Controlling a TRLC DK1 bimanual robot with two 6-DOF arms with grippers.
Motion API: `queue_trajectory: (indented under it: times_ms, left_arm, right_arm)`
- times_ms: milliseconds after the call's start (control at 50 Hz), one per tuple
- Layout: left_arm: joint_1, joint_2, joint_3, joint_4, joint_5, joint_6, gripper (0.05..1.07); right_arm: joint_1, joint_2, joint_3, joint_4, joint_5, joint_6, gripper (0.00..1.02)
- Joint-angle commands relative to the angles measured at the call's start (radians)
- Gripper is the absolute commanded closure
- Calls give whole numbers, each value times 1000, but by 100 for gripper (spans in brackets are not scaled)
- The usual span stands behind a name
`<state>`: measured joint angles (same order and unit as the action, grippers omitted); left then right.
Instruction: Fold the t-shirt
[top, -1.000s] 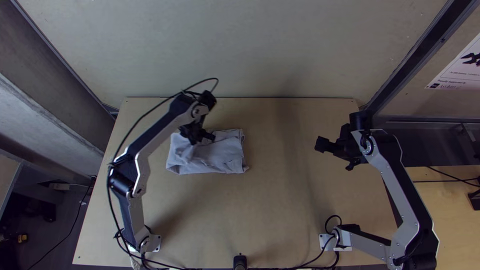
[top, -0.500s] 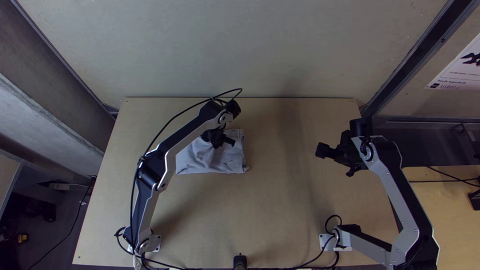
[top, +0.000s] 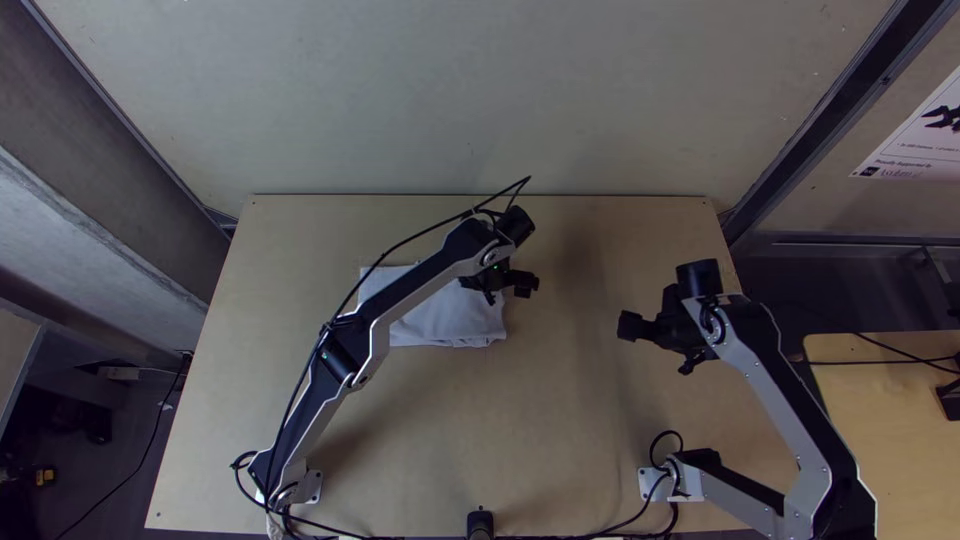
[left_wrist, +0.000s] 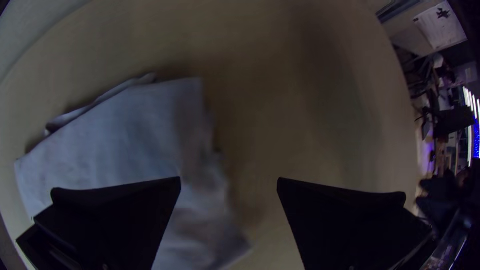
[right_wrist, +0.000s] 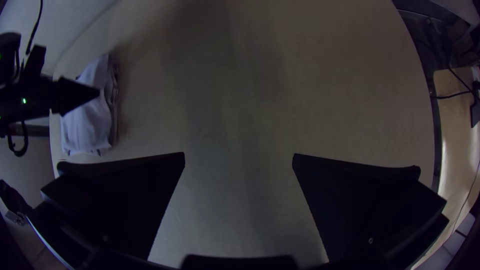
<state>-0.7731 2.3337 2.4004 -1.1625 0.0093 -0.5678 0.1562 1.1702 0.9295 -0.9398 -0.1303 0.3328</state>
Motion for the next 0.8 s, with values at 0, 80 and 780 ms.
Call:
queue_trajectory:
  times_ms: [0, 80, 780]
  left_arm:
    - [1, 30, 28, 26, 43, -66, 9]
    - [9, 35, 28, 37, 81, -76, 9]
    - [334, -573, -323, 32, -25, 203, 9]
  right_arm:
    - [16, -24, -38, 18, 4, 14, 4]
    - [8, -26, -34, 18, 6, 12, 4]
    - [-75, 43, 414, 102, 201, -219, 4]
